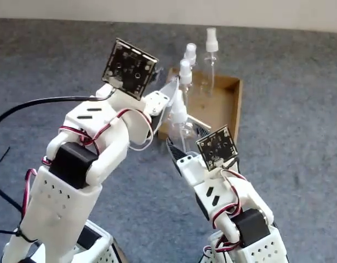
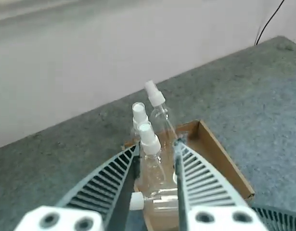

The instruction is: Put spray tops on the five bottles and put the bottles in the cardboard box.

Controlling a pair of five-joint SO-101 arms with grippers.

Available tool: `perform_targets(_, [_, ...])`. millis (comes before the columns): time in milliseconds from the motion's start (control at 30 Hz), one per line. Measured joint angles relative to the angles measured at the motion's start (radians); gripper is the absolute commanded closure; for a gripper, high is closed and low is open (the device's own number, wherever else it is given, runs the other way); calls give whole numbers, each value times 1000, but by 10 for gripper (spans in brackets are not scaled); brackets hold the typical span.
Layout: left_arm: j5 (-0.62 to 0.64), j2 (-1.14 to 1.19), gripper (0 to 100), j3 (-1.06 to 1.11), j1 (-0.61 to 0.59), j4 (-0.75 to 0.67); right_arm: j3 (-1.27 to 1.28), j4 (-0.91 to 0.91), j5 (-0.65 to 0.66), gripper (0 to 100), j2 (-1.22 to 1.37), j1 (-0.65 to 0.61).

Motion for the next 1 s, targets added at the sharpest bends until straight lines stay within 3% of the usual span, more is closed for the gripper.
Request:
perform_targets(367, [-3, -124, 890, 92, 63, 44, 0, 0, 0, 994, 8, 0])
perform_targets(467, [-3, -133, 846, 92, 63, 44, 0, 0, 0, 994, 8, -2])
perform_targets(567, [-3, -157, 796, 41, 8, 66, -17, 0, 0, 994, 8, 18])
perform_targets(767, [-2, -316, 793, -5, -161, 209, -167, -3, 0, 994, 135, 84])
perform_targets(1000, [-2, -486, 750, 322, -209, 199, -443, -3, -126, 994, 457, 86])
